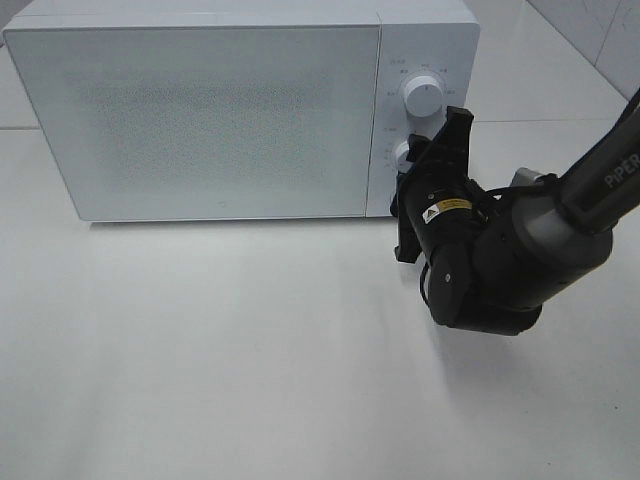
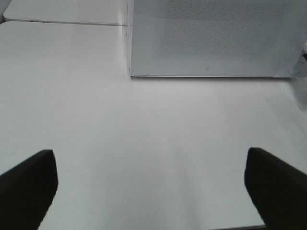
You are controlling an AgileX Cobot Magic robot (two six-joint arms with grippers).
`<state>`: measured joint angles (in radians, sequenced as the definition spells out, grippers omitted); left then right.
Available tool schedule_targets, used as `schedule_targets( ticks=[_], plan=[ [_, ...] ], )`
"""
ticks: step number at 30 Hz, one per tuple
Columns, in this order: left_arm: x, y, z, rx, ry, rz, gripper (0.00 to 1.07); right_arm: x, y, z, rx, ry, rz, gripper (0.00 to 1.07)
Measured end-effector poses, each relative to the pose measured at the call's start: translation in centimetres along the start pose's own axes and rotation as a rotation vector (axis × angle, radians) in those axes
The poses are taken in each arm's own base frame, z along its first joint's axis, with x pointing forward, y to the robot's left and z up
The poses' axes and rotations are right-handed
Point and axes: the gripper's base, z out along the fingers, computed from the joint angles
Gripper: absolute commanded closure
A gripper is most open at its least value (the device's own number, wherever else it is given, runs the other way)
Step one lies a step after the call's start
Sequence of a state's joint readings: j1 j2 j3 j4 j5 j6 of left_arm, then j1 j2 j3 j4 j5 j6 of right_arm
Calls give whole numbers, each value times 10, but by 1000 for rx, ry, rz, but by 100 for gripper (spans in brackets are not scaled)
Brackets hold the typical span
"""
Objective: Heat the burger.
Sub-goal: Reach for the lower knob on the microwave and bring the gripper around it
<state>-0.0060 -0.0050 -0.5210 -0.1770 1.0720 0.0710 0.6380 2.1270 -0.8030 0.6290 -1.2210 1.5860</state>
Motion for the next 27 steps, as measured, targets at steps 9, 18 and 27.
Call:
schedule_targets(
  ticks=[9,18,27],
  plan=[
    [0,0,0,0,0,0,9,0,0,0,0,-2,44,107],
    [0,0,0,0,0,0,9,0,0,0,0,-2,44,107],
    [0,0,0,0,0,0,9,0,0,0,-1,-3,37,104]
  ],
)
